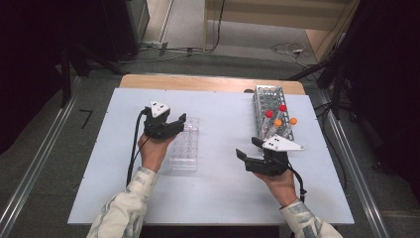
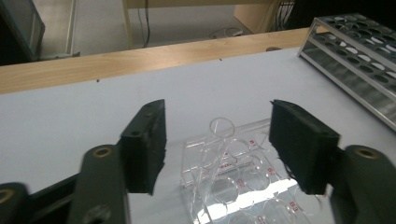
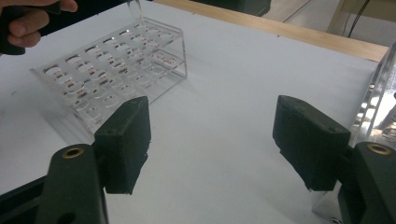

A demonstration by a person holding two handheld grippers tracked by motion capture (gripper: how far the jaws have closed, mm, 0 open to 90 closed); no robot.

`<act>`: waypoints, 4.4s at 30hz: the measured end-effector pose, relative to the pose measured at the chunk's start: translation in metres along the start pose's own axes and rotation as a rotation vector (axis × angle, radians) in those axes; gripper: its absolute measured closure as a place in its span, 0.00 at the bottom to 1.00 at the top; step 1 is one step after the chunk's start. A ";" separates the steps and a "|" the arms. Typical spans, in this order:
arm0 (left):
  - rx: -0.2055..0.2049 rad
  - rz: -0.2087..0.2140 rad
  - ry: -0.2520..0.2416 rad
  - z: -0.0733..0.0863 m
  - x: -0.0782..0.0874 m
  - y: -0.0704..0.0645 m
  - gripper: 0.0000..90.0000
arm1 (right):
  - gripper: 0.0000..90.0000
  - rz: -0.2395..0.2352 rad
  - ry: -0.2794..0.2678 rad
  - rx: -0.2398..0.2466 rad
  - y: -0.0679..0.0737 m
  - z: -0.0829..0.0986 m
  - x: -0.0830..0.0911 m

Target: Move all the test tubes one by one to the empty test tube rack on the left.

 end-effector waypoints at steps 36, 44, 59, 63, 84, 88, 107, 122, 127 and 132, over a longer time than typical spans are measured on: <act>0.047 0.035 0.007 0.010 0.023 0.000 0.10 | 0.53 0.231 -0.007 -0.092 -0.085 0.019 0.007; 0.049 0.033 0.000 0.009 0.025 0.001 0.10 | 0.68 0.259 0.006 -0.115 -0.093 0.022 -0.005; 0.047 0.031 0.007 0.011 0.023 0.000 0.11 | 0.77 0.270 0.000 -0.118 -0.095 0.021 -0.015; 0.045 0.034 0.012 0.011 0.022 -0.001 0.11 | 0.78 0.274 -0.005 -0.107 -0.095 0.020 -0.017; 0.043 0.040 0.009 0.010 0.023 -0.003 0.11 | 0.81 0.291 -0.087 -0.071 -0.091 -0.007 0.002; 0.044 0.039 0.008 0.010 0.024 -0.002 0.11 | 0.81 0.295 -0.114 -0.076 -0.091 -0.016 0.011; 0.046 0.050 -0.003 0.007 0.026 -0.007 0.12 | 0.81 0.221 -0.136 -0.067 -0.069 -0.030 0.023; 0.014 0.116 -0.018 0.002 0.028 -0.035 0.13 | 0.81 0.097 -0.089 -0.019 -0.017 -0.022 0.003; -0.008 0.167 -0.014 0.001 0.028 -0.056 0.13 | 0.81 0.058 -0.074 0.006 0.002 -0.019 -0.003; -0.035 0.215 -0.001 0.004 0.026 -0.078 0.13 | 0.81 0.028 -0.057 0.030 0.020 -0.013 -0.013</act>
Point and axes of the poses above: each handheld gripper's, and its own axes: x roughly backward along the jaws, z roughly out of its underside, y roughly to its left, the point moved 10 cm from there along -x, roughly forward along the jaws, and after that the axes turned 8 degrees about z, right-handed, at the moved point
